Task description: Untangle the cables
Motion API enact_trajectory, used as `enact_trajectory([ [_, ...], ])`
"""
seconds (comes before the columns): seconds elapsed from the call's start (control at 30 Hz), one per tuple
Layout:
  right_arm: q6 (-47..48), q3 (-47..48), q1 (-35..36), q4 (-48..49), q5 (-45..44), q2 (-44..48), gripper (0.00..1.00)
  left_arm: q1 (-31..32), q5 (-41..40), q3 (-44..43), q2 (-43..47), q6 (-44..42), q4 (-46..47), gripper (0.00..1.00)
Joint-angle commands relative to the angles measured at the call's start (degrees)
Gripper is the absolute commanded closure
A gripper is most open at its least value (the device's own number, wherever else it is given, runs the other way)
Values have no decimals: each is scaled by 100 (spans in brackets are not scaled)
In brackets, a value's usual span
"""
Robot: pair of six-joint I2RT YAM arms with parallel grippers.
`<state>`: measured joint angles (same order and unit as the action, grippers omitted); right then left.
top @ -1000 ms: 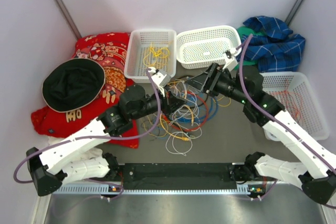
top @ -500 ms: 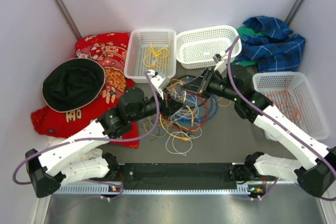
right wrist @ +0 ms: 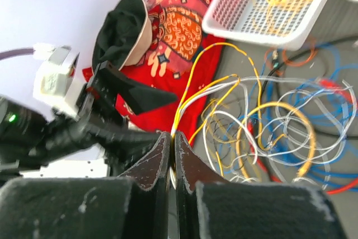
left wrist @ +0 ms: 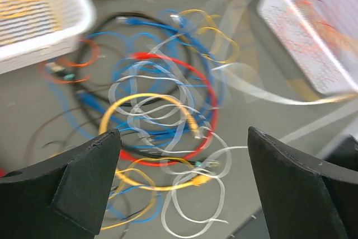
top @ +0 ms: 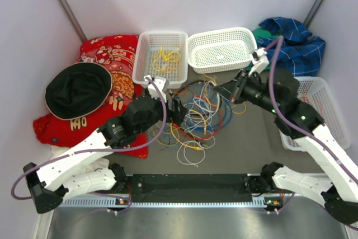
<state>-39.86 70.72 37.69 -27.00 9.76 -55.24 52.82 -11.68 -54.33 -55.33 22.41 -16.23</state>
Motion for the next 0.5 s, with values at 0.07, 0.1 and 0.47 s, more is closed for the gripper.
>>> enact_trajectory([
  [0.07, 962, 320, -25, -639, -159, 409, 100, -52, -1161, -44, 374, 88, 268, 1],
  [0.1, 953, 320, -16, -648, -80, 418, 100, -61, -1109, -8, 383, 27, 409, 1],
  [0.47, 813, 478, -25, -727, 333, 690, 100, -114, 122, 502, -109, -26, 2597, 1],
])
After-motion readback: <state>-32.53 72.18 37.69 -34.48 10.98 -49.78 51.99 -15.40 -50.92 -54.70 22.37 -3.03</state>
